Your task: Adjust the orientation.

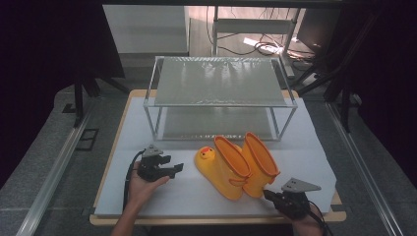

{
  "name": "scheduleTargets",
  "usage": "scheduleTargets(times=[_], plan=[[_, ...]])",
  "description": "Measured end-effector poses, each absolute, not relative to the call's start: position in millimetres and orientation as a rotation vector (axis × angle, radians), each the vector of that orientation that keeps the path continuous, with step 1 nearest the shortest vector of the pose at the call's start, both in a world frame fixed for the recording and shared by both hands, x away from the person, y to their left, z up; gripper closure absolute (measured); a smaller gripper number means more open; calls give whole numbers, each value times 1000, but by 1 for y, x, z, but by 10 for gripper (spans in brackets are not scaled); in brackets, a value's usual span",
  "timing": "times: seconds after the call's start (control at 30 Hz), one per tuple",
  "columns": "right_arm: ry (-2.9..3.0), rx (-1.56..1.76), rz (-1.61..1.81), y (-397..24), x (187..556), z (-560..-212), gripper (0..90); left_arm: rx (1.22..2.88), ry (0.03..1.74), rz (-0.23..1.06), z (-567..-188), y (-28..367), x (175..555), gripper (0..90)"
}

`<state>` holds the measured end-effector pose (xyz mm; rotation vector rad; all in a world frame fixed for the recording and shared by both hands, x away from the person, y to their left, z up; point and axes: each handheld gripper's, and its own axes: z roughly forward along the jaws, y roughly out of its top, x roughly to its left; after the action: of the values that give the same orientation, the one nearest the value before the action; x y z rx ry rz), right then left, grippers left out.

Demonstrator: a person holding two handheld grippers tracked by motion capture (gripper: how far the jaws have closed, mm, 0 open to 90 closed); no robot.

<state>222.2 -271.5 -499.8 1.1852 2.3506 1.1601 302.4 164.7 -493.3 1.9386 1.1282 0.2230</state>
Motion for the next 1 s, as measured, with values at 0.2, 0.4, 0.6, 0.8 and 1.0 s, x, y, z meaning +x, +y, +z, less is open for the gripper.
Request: scheduleTargets(times=[0.2,0.4,0.6,0.8,1.0], plan=[[2344,1191,1153,-266,231,-500,895,1936,1130,222,-494,166,303,357],[2336,1199,1168,-263,238,-501,894,1939,1131,219,-494,165,303,357],[2328,1189,1172,-259,243,-502,894,1943,1127,213,-495,164,303,357],[2321,1191,1177,-261,242,-503,863,1939,1128,216,-494,165,303,357],[2288,1183,1260,-276,244,-498,648,1931,1137,220,-494,170,303,357]])
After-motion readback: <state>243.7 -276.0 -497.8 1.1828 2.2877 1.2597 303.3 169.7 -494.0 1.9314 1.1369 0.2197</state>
